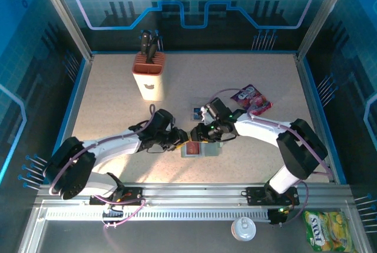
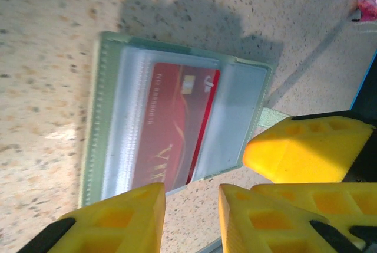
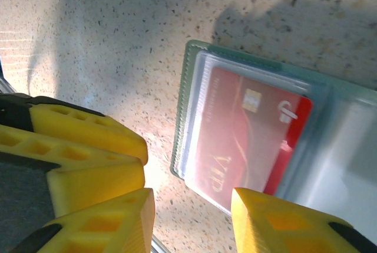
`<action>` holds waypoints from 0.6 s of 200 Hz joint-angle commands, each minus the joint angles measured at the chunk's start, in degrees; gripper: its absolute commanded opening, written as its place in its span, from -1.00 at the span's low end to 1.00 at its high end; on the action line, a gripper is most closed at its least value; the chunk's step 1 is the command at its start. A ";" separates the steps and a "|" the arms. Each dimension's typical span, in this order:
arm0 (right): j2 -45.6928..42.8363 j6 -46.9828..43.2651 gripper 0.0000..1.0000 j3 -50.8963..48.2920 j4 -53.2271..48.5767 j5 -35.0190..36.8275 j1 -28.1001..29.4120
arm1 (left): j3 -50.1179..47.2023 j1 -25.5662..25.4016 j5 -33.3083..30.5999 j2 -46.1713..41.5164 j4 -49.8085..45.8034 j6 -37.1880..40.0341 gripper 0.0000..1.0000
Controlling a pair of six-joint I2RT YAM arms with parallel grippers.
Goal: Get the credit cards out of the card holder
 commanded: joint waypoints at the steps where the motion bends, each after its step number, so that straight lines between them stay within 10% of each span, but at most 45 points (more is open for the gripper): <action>1: 1.26 0.87 -0.20 1.73 0.39 0.08 0.91 | -1.16 0.81 -1.08 -1.43 -2.15 1.37 -0.38; 120: 1.00 1.09 -0.20 -0.67 1.15 1.06 0.11 | 0.84 0.80 2.58 6.65 3.15 1.32 -0.61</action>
